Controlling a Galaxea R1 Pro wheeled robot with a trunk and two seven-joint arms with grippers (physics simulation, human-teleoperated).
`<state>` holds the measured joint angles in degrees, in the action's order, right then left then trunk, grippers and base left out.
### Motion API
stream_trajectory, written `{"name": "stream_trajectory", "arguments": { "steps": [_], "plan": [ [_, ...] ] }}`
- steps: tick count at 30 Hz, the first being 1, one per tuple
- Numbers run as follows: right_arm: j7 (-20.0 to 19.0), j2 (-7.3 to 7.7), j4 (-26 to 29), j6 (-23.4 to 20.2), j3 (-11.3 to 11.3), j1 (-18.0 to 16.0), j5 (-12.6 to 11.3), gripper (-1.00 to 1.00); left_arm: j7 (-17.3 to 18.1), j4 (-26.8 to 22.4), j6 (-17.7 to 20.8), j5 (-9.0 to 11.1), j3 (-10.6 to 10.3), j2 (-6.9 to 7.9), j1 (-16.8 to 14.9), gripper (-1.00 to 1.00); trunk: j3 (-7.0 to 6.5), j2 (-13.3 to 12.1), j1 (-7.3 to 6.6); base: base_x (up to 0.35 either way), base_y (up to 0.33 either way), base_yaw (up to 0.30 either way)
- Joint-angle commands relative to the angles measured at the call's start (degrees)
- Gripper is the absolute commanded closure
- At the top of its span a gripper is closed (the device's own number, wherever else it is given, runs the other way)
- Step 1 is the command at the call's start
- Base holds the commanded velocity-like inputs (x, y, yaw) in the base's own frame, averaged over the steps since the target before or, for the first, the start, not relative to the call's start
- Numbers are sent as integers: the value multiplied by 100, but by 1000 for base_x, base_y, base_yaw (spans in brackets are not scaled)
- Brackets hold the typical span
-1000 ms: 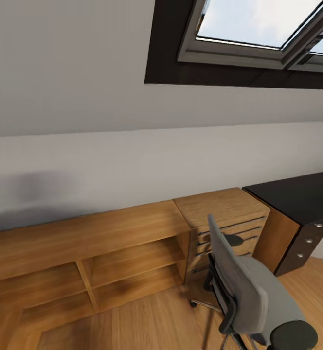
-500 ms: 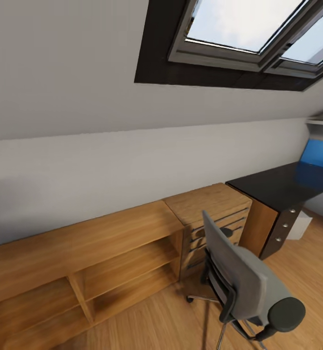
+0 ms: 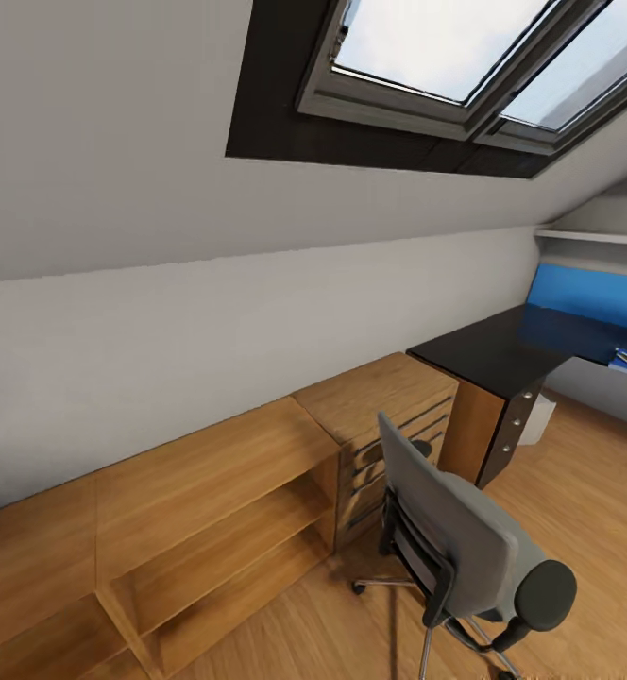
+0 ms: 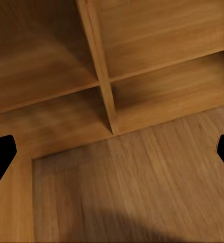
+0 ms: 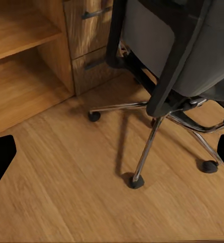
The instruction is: In the bedroom, organize the workspace by keeping the computer under the desk, ensuring the monitor is on the desk, placing the keyboard on the desk next to the monitor, placing the mouse on the desk next to the keyboard, moving the folder from the swivel chair onto the desk next to the mouse, stacking the notebook on top of the folder with the pen on top of the notebook, and positioning the swivel chair next to the desk.
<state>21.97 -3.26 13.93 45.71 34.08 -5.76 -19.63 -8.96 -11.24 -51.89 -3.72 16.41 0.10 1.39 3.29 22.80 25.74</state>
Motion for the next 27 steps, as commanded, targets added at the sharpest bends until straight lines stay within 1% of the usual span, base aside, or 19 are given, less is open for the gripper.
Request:
{"name": "stream_trajectory", "arguments": {
  "steps": [1, 15, 20, 27],
  "plan": [
    [35, 2, -4, 17, 49, -8, -32, -100, -51, -9, -2, -41, -6, -1, 2, -100, 11, 11, 4, 38, 36, -300],
    [35, 9, -4, 25, 46, -7, -26, -100, -38, -9, 0, -41, -6, -1, 2, -100, 11, 11, 4, 8, 14, -300],
    [35, 9, -4, 25, 46, -7, -29, -100, -36, -9, 3, -45, -6, -1, 2, -100, 11, 11, 4, 39, 165, -300],
    [35, 9, -4, 24, 46, -6, -31, -100, -36, -9, 3, -50, -6, -1, 2, -100, 11, 11, 4, 155, 243, -300]
  ]
}}
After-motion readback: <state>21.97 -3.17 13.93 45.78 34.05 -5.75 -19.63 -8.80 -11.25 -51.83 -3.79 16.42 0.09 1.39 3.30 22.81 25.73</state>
